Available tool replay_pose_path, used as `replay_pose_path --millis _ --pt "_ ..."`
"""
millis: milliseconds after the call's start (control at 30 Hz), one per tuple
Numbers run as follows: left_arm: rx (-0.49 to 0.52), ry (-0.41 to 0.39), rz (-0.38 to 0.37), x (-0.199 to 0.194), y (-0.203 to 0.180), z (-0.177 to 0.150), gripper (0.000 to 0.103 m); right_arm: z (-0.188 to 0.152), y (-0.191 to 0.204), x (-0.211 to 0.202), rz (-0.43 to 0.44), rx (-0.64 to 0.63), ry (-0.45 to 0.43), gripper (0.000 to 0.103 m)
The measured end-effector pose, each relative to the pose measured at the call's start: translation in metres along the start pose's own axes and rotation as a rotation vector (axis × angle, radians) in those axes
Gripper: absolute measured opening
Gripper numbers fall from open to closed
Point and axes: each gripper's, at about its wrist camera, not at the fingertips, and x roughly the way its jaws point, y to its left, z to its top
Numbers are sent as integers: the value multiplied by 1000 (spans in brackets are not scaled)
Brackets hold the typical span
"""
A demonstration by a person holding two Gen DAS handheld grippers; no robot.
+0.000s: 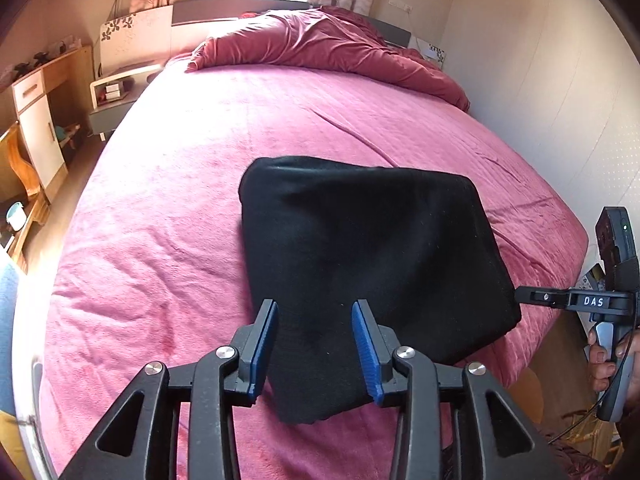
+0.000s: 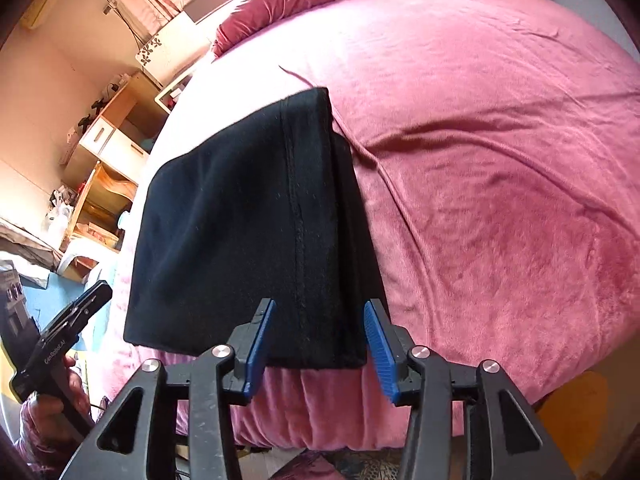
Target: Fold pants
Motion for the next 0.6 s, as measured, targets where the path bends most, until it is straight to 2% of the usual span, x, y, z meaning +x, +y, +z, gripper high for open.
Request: replay_pose_path --millis 233,600 --pt "-12 -1 21 -2 7 2 40 22 6 14 -7 -1 -3 64" --pt "-12 21 55 7 14 5 40 45 -5 35 1 52 -2 77"
